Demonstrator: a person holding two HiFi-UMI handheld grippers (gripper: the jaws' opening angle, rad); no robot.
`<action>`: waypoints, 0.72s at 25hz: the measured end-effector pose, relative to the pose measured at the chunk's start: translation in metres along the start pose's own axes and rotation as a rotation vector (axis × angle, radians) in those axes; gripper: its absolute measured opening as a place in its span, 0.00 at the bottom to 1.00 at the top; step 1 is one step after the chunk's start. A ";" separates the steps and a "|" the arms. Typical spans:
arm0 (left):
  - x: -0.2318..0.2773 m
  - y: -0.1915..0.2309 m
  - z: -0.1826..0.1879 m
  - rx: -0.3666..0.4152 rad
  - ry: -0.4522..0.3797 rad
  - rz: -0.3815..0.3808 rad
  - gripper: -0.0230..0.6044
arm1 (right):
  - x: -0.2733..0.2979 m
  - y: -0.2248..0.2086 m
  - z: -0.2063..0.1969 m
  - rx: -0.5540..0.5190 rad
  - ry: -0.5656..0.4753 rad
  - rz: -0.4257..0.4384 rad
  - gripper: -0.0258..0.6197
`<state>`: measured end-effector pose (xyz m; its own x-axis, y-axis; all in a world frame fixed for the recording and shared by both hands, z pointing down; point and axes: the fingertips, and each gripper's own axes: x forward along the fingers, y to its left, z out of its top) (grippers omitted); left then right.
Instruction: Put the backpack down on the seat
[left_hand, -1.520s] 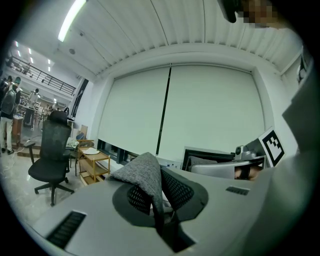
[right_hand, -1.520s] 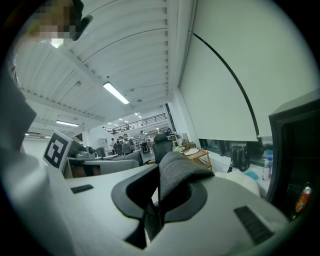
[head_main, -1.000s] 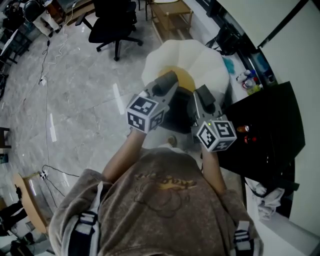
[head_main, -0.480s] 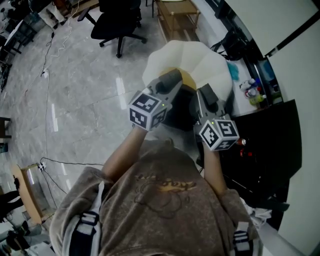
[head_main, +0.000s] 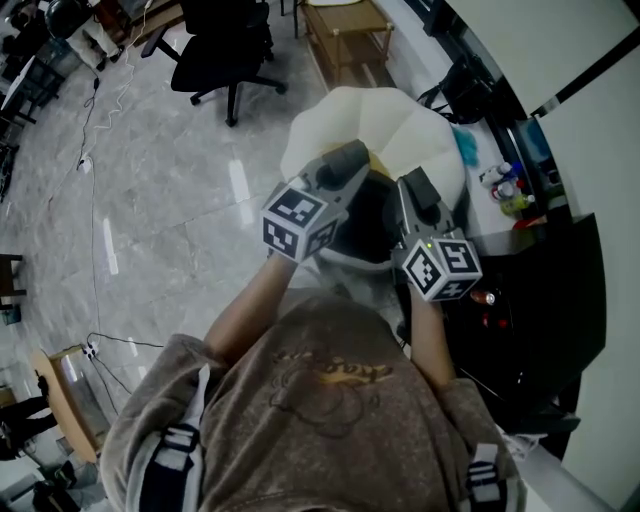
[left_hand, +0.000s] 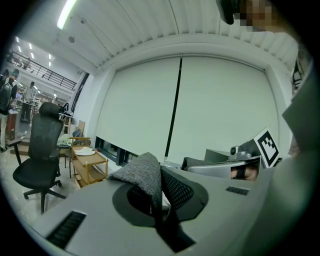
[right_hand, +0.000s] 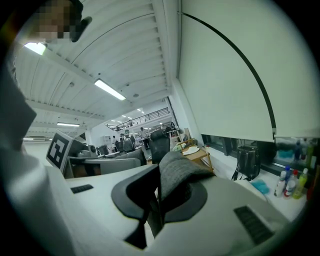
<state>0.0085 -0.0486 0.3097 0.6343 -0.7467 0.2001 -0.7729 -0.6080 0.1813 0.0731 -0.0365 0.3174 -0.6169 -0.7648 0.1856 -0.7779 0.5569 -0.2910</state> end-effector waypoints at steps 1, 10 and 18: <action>0.004 0.005 0.001 0.002 0.001 -0.007 0.09 | 0.005 -0.003 0.001 0.004 -0.002 -0.008 0.09; 0.047 0.050 0.010 0.017 0.027 -0.064 0.09 | 0.056 -0.026 0.011 0.027 -0.017 -0.063 0.09; 0.089 0.090 0.020 0.030 0.051 -0.124 0.09 | 0.102 -0.052 0.016 0.052 -0.021 -0.111 0.09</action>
<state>-0.0046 -0.1749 0.3247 0.7246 -0.6508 0.2267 -0.6878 -0.7033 0.1795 0.0525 -0.1489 0.3362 -0.5241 -0.8279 0.1998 -0.8338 0.4509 -0.3185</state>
